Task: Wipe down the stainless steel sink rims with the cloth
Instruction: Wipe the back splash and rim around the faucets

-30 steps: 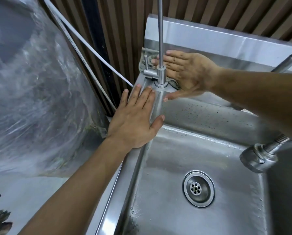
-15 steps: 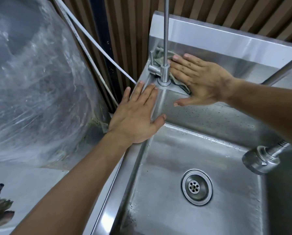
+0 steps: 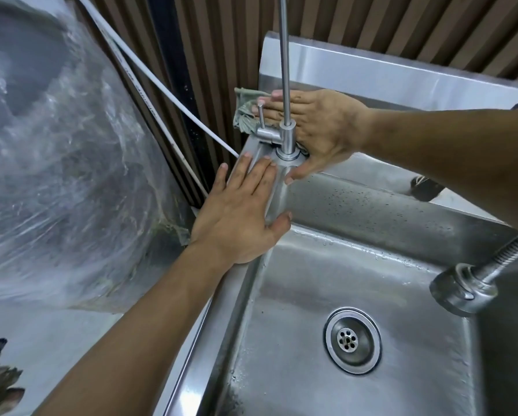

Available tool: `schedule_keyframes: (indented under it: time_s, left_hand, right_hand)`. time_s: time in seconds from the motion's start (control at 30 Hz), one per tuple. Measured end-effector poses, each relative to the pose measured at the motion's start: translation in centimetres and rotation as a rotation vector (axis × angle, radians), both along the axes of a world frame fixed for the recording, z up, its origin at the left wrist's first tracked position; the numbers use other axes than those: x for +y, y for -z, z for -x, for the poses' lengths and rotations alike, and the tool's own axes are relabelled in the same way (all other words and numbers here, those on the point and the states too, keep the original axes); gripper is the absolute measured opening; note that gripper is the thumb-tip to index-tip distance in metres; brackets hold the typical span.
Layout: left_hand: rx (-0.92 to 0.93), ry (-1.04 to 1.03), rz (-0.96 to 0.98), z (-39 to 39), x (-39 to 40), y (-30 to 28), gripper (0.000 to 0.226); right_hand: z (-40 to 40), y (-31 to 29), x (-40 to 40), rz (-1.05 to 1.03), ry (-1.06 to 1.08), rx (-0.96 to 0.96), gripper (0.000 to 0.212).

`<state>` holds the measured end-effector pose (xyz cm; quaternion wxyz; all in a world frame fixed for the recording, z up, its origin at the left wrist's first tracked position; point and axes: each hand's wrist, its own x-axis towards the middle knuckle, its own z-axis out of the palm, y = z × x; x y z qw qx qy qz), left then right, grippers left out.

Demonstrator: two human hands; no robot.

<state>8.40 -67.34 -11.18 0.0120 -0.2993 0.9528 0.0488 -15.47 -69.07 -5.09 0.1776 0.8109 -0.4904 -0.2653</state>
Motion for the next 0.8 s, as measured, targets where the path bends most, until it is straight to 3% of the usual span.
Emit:
schedule_keyframes:
  time_s: [0.13, 0.3, 0.37, 0.47, 0.53, 0.63, 0.8]
  left_hand:
    - [-0.021, 0.01, -0.006, -0.2, -0.4, 0.0, 0.086]
    - [-0.022, 0.008, -0.011, -0.2, -0.3, 0.0, 0.088]
    - [-0.026, 0.009, -0.013, -0.1, 0.0, -0.1, 0.089]
    - [-0.026, -0.006, -0.016, 0.1, 0.2, -0.5, 0.09]
    - [-0.021, -0.004, -0.014, 0.1, 0.1, -0.4, 0.089]
    - [-0.015, -0.002, -0.005, -0.1, 0.1, -0.3, 0.088]
    - [-0.01, 0.007, 0.002, -0.1, 0.0, -0.1, 0.088]
  right_hand:
    - [-0.1, 1.3, 3.5, 0.018, 0.208, -0.13, 0.112]
    - [-0.6, 3.8, 9.9, -0.042, 0.596, -0.624, 0.114]
    - [-1.2, 4.0, 11.2, -0.01, 0.67, -0.711, 0.115]
    - [-2.2, 3.8, 10.6, 0.166, 0.614, -0.742, 0.118]
    - [-2.5, 4.0, 9.3, 0.227, 0.51, -0.654, 0.123]
    - [-2.3, 4.9, 7.9, 0.221, 0.426, -0.54, 0.124]
    - [-2.4, 5.4, 7.7, 0.179, 0.507, -0.559, 0.116]
